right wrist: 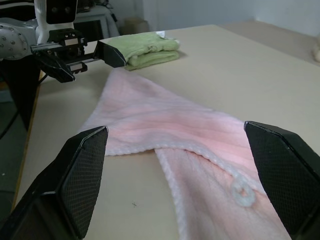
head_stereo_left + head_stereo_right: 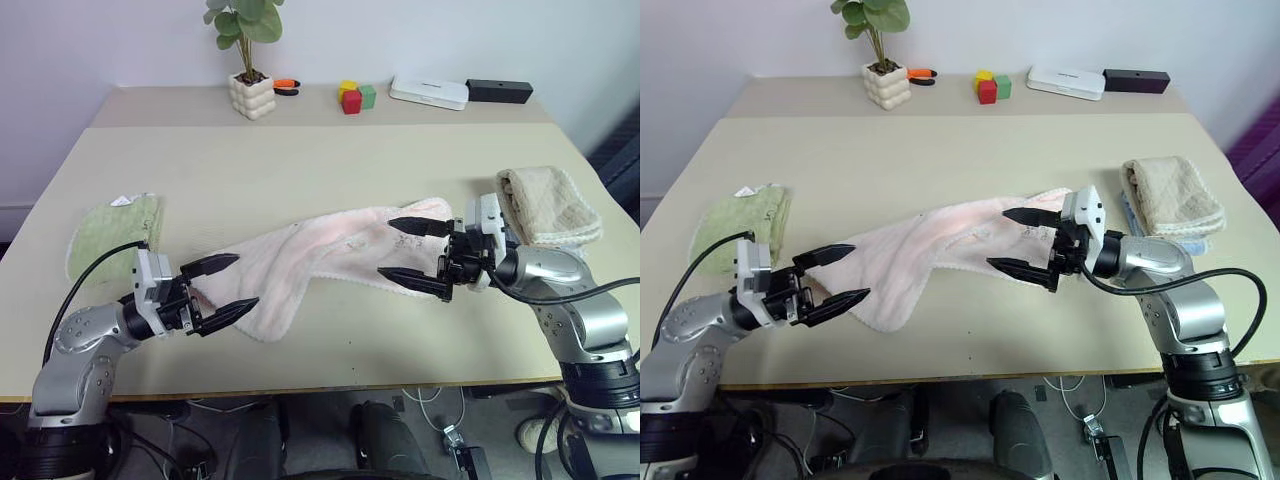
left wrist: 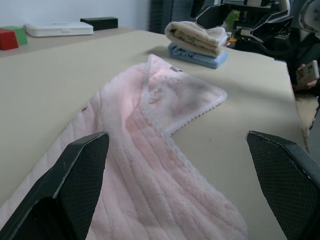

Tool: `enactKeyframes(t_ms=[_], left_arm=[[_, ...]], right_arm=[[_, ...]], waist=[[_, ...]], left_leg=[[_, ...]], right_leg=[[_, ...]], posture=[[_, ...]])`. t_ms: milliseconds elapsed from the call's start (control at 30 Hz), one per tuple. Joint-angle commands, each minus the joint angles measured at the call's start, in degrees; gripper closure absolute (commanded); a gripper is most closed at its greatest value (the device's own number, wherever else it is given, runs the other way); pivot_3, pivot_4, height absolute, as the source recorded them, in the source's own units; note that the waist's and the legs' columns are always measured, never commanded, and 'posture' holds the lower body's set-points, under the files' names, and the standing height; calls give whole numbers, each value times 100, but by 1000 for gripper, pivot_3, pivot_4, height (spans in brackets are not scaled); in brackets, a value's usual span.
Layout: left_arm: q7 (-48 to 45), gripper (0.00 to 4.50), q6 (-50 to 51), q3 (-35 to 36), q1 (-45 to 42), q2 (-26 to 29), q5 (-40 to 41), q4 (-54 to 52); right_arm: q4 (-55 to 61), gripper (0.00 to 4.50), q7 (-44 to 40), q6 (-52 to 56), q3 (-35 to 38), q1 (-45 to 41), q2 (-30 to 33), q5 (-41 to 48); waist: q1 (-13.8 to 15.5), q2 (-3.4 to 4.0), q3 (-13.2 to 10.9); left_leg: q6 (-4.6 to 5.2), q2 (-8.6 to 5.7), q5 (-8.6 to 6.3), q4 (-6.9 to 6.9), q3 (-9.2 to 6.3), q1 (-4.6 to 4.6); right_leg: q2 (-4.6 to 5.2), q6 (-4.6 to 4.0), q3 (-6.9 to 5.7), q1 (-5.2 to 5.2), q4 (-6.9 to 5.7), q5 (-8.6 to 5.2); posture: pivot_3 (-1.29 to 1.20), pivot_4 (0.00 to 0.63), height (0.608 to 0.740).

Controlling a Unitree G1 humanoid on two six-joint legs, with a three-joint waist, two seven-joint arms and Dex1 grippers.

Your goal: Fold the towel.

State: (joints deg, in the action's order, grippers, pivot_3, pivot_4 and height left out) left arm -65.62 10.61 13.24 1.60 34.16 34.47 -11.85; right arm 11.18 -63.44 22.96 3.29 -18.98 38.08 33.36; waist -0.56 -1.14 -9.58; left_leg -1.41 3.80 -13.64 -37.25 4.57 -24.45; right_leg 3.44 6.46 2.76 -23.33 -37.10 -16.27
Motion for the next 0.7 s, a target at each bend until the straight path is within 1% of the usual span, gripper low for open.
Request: enactKeyframes(t_ms=[33, 133, 233, 400, 433, 500, 633, 700], left_arm=[[23, 0, -132, 49, -4, 30, 34, -176], [-10, 0, -117, -51, -179, 69, -5, -54], [-172, 0, -146, -153, -508, 96, 6, 174], [-488, 0, -141, -212, -813, 181, 44, 450], [-647, 0, -113, -184, -854, 265, 98, 522], [-898, 0, 112, -358, -904, 412, 196, 374], [-1483, 0, 156, -462, -920, 696, 238, 481], [-1662, 0, 126, -478, -1026, 799, 208, 550]], right_arm=[[108, 60, -44, -35, 68, -48, 56, 42], [144, 60, 15, -16, 66, -13, 32, 31], [271, 60, 178, 91, 135, -85, 9, 106], [365, 60, 349, 43, 121, -31, -36, 56], [426, 60, 451, 38, 75, -34, -100, 30], [482, 60, 547, -62, 125, 66, -189, 37], [682, 60, 872, -51, -73, 67, -471, -56], [785, 60, 930, -5, -54, 45, -548, 31]], waist=[[-5, 0, 0], [-5, 0, 0], [-1, 0, 0], [-14, 0, 0], [-19, 0, 0], [-20, 0, 0], [-21, 0, 0], [-12, 1, 0]], left_leg=[[0, 0, 0, 0, 0, 0], [0, 0, 0, 0, 0, 1], [0, 0, 0, -2, -1, 0], [0, -1, 0, 2, 0, 0], [0, -1, 0, 3, 0, 1], [0, 2, 0, 3, -1, 0], [0, 2, 0, 3, 1, 0], [0, 2, 0, 2, 2, 0]], right_leg=[[0, 0, 0, 0, 0, 0], [0, -1, 0, 0, -1, 0], [-1, 0, -1, 0, -1, 0], [-2, 2, -1, -1, 0, 1], [-3, 3, -1, -1, 0, 2], [-8, 9, -1, -2, 0, 5], [-6, 3, 0, -2, -1, 1], [-6, 0, 0, -3, -1, 0]], posture=[[0, 150, 735], [0, 150, 735], [0, 150, 735], [0, 150, 735], [0, 150, 735], [0, 150, 735], [0, 150, 735], [0, 150, 735]])
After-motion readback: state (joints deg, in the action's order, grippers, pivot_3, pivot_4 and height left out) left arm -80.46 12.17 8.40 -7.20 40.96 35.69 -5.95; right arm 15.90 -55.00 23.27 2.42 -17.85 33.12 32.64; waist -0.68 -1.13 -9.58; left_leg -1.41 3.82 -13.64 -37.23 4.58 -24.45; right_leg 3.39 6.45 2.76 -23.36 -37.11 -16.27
